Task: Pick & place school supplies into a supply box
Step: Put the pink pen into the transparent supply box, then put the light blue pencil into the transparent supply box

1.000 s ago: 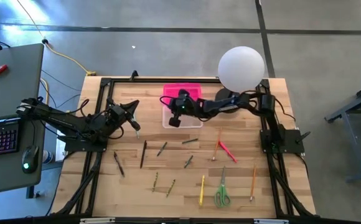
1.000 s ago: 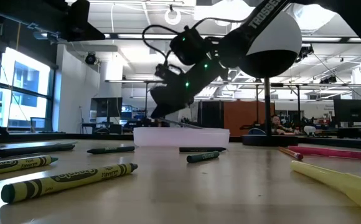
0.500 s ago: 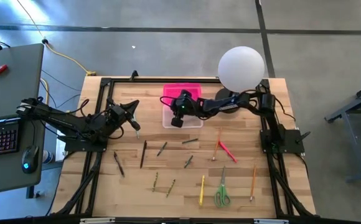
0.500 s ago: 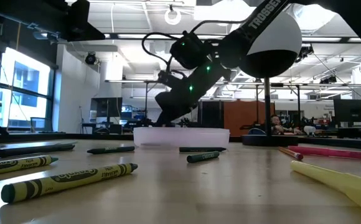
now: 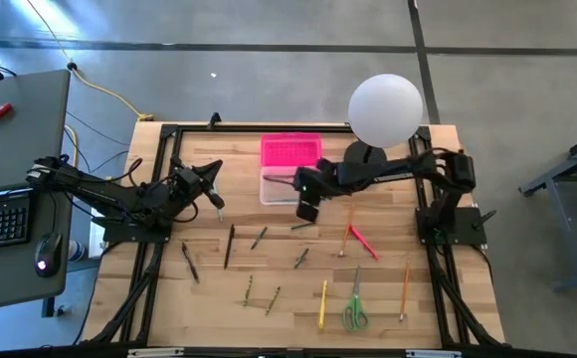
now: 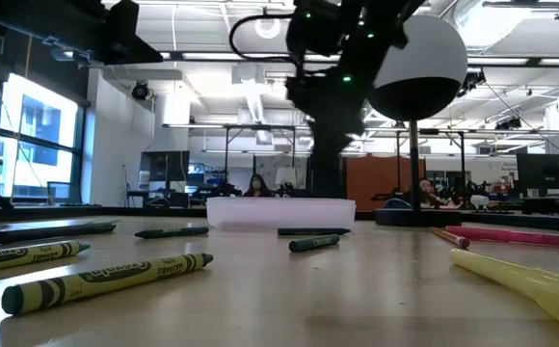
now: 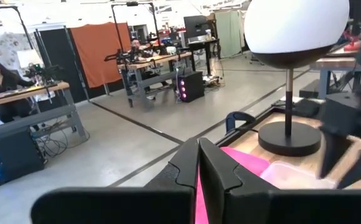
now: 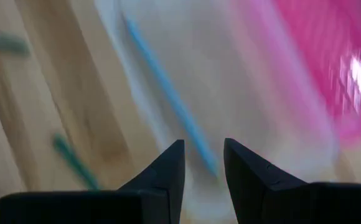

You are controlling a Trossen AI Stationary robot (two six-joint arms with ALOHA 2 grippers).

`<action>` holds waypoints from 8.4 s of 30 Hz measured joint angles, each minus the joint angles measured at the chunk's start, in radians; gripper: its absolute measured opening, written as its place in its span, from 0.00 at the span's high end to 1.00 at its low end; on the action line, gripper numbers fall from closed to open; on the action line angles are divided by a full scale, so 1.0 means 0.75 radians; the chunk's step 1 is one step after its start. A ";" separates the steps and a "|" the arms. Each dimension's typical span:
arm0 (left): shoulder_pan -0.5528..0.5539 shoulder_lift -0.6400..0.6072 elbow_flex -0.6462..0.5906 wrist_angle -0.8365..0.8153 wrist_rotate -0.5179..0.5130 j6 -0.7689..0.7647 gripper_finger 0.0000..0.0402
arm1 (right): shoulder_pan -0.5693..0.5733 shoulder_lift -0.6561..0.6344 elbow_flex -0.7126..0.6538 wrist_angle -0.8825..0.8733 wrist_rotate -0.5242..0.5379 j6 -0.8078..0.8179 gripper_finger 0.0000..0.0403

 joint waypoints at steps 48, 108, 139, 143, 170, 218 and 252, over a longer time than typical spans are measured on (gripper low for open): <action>0.000 0.000 0.000 -0.115 0.000 -0.091 0.88 | 0.821 -0.721 -1.181 0.541 0.468 0.970 0.75; 0.000 -0.001 0.000 -0.166 0.000 -0.188 0.88 | 0.768 -0.324 -1.679 1.778 0.627 0.369 0.76; 0.000 0.000 0.000 -0.159 0.000 -0.223 0.88 | 0.400 -0.323 -1.198 2.156 0.403 -0.618 0.95; -0.001 0.000 0.000 -0.159 0.000 -0.223 0.88 | 0.236 -0.304 -0.865 1.525 0.217 -0.653 0.91; -0.001 0.008 0.001 -0.974 0.044 -0.979 0.88 | -0.187 0.272 -0.273 1.434 -0.152 -0.641 0.85; -0.001 0.378 0.001 -0.694 0.216 -1.128 0.88 | -0.041 0.271 -0.273 1.375 -0.267 -0.644 0.85; 0.000 0.566 0.000 -1.084 0.113 -1.938 0.63 | -0.042 0.271 -0.273 1.423 -0.270 -0.641 0.85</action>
